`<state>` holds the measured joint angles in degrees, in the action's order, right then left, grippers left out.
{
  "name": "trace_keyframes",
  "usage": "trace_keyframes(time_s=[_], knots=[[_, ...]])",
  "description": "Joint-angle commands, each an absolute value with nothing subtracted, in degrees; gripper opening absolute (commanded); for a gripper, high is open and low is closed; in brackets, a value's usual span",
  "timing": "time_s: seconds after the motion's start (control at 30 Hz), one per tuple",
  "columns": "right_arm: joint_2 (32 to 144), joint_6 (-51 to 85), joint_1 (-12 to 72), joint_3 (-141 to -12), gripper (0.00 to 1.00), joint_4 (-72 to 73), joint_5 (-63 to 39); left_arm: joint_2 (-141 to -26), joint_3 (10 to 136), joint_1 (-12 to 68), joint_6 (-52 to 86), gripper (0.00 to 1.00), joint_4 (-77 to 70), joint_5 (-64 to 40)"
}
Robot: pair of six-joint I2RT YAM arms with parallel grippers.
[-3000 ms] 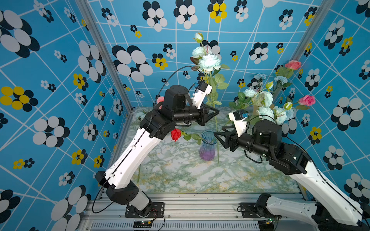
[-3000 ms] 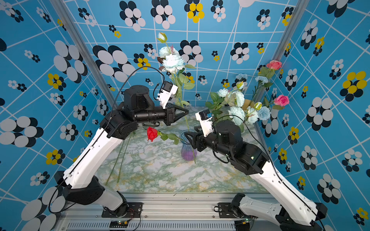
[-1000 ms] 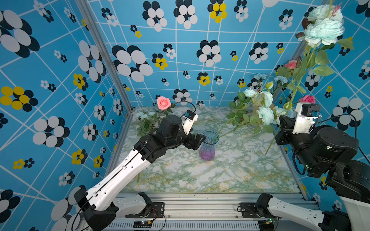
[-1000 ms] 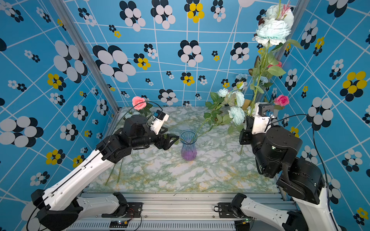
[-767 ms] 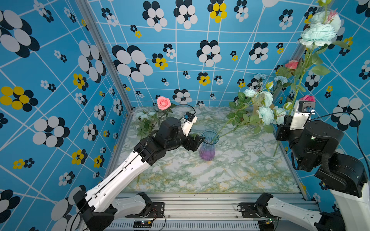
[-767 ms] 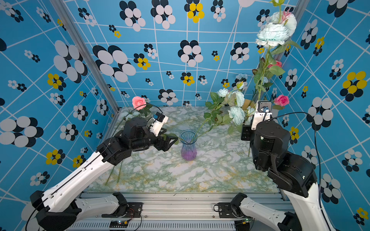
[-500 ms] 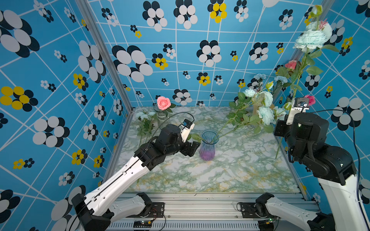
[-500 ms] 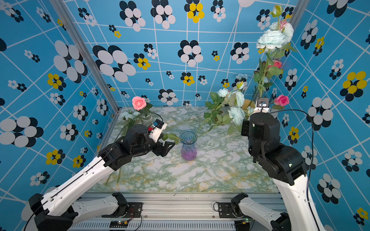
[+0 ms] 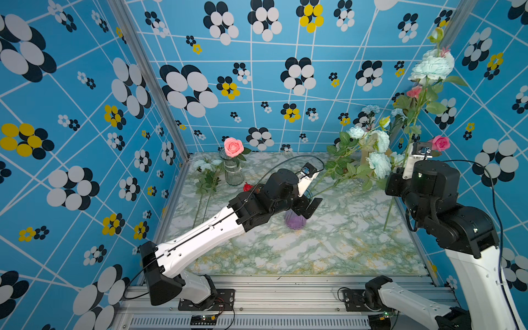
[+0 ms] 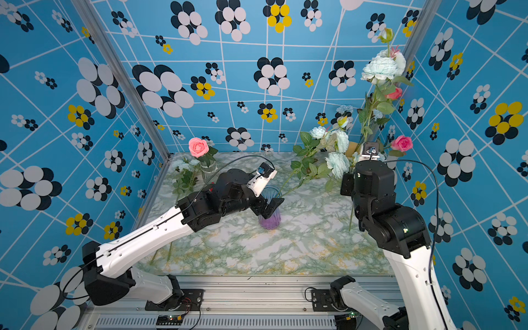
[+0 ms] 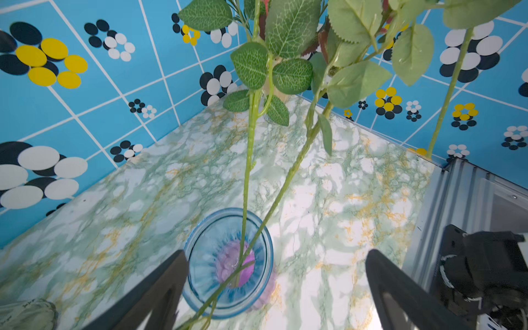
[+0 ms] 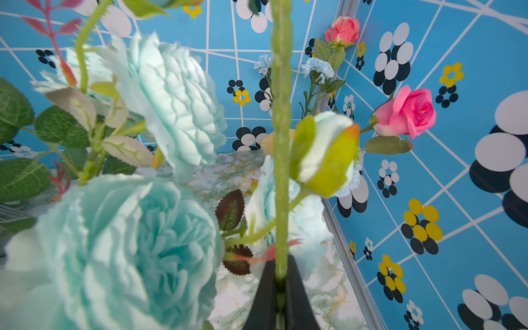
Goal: Pick out blue flowers from the vase
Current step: Place the flower at the center of the board.
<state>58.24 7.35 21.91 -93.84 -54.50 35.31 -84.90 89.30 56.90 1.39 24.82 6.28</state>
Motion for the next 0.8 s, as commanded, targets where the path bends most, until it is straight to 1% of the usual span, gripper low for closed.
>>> trace_keyframes(time_s=[0.0,0.17,0.27,0.3,0.47,0.57,0.77], knots=[[57.66,8.61,21.35,-92.83,0.00,-51.97,33.02,-91.12,94.37,58.15,-2.54,1.00,24.31,13.37],[57.50,8.60,21.27,-92.22,0.00,-51.11,31.78,-99.83,102.62,59.24,-4.59,1.00,27.07,16.07],[57.17,8.53,21.27,-92.21,0.00,-50.63,31.33,-102.64,104.87,59.37,-4.66,1.00,26.90,15.69],[57.05,8.53,21.22,-90.31,0.00,-50.51,31.16,-103.47,105.44,59.33,-4.81,1.00,26.84,16.06],[56.13,8.51,21.20,-89.48,0.00,-50.02,30.50,-108.63,110.12,59.08,-6.80,1.00,28.60,23.42],[55.25,8.34,21.18,-88.86,0.00,-49.85,30.50,-108.18,109.14,58.28,-6.47,1.00,27.26,25.81],[53.89,8.13,21.18,-87.83,0.00,-49.90,30.59,-103.01,102.41,56.26,-5.71,1.00,22.59,26.96]])
